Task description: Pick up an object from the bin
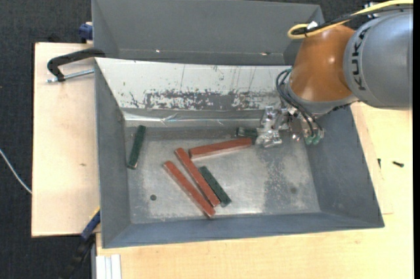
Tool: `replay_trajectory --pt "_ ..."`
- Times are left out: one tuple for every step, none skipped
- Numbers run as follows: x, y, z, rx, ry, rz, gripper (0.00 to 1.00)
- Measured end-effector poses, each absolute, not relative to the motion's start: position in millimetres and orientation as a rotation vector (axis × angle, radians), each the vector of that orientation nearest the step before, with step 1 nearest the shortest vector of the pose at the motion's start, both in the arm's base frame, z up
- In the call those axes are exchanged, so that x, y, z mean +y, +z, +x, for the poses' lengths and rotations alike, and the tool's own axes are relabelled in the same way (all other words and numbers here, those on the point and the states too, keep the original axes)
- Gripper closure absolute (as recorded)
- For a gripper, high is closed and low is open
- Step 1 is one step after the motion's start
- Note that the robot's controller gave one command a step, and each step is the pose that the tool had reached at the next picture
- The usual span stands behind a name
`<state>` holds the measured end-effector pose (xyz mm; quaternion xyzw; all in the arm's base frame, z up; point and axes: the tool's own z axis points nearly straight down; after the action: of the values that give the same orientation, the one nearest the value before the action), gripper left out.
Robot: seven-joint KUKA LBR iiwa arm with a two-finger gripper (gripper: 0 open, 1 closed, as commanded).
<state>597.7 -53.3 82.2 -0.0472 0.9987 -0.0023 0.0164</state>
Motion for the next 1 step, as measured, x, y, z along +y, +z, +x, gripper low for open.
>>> replay_trajectory --pt "-54.9 77.8 589.9 3.138 -0.006 -0.15 0.0"
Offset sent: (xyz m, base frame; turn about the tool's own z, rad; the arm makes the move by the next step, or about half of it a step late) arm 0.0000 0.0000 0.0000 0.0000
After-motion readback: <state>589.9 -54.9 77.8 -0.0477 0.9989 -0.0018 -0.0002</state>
